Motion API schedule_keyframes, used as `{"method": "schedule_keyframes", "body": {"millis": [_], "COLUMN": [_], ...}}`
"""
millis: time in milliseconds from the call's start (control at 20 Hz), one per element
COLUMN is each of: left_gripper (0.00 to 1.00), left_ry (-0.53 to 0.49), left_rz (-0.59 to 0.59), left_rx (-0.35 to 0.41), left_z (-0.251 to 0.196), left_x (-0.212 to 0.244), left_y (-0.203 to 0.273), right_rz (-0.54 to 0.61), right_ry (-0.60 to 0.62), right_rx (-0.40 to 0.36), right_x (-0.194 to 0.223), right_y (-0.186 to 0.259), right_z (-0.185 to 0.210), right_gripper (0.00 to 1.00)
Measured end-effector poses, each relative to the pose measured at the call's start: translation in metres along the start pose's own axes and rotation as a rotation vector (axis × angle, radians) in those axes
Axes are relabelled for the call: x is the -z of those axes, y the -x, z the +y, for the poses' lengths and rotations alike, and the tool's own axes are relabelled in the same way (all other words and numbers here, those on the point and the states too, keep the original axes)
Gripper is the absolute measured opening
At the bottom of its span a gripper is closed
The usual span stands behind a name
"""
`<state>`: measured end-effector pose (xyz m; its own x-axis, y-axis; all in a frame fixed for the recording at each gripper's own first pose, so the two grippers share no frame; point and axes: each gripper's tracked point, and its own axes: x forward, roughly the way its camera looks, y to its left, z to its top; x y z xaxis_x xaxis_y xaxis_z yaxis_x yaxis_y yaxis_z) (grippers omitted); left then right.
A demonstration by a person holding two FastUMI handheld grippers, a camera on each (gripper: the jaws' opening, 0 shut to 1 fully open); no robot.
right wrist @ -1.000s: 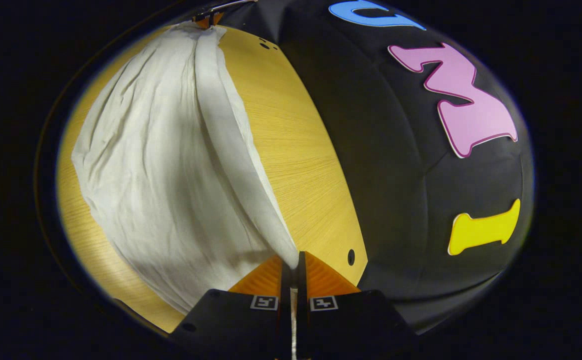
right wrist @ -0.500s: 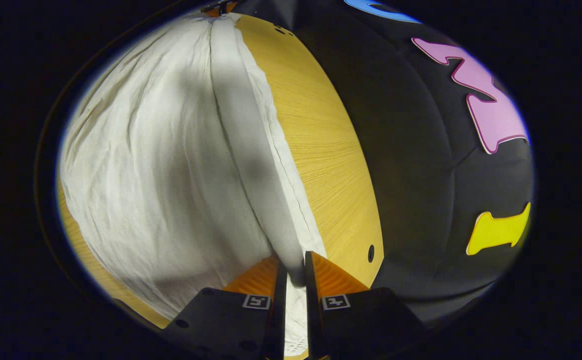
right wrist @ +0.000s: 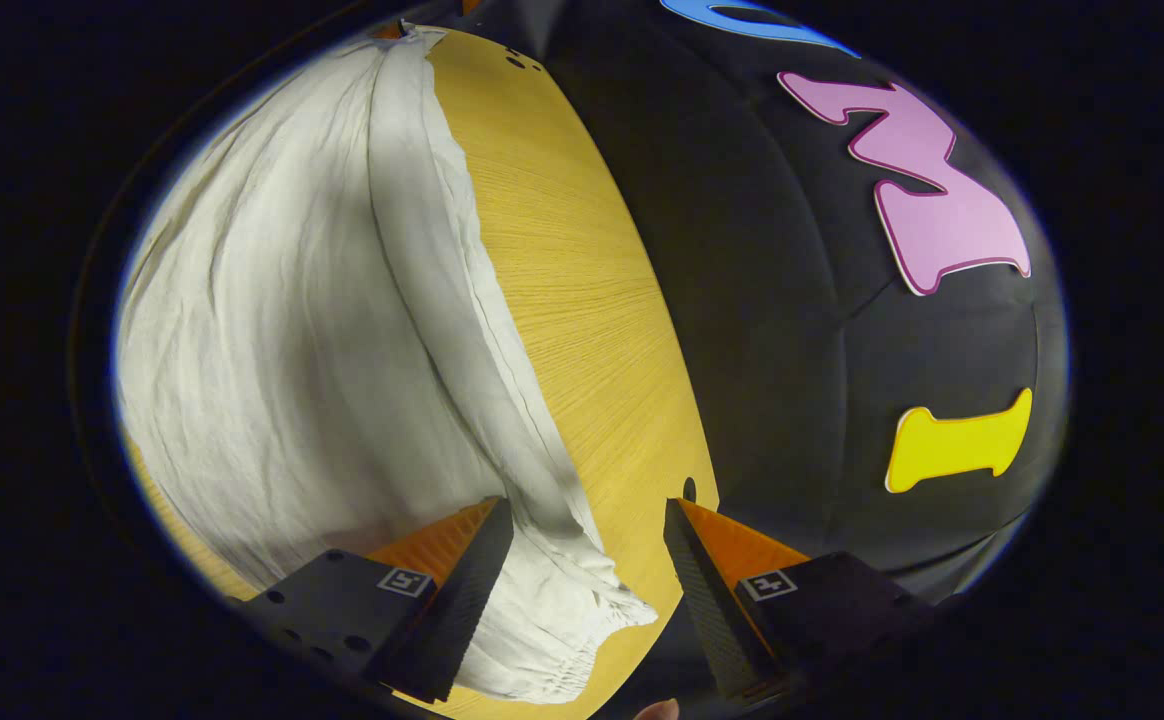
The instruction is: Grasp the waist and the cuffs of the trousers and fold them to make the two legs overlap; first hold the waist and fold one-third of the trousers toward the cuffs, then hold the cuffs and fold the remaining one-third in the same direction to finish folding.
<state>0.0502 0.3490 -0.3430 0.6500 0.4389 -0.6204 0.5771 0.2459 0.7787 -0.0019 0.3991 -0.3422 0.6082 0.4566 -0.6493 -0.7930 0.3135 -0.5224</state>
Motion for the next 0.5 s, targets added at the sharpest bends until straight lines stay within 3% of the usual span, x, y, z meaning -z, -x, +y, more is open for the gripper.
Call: {"method": "schedule_keyframes", "body": {"millis": [300, 450, 500], "left_gripper": [0.98, 0.98, 0.98], "left_ry": [0.058, 0.107, 0.134], "left_rz": [-0.027, -0.033, -0.024], "left_rx": [-0.083, -0.111, -0.115], "left_z": [0.024, 0.032, 0.032], "left_x": [0.002, 0.006, 0.009], "left_y": [0.028, 0.05, 0.058], "right_rz": [-0.002, -0.001, -0.001], "right_ry": [-0.096, -0.267, -0.361], "right_rx": [0.15, 0.194, 0.177], "right_x": [0.012, 0.018, 0.021], "right_y": [0.042, 0.073, 0.084], "right_z": [-0.038, -0.057, -0.057], "right_gripper": [0.97, 0.97, 0.97]}}
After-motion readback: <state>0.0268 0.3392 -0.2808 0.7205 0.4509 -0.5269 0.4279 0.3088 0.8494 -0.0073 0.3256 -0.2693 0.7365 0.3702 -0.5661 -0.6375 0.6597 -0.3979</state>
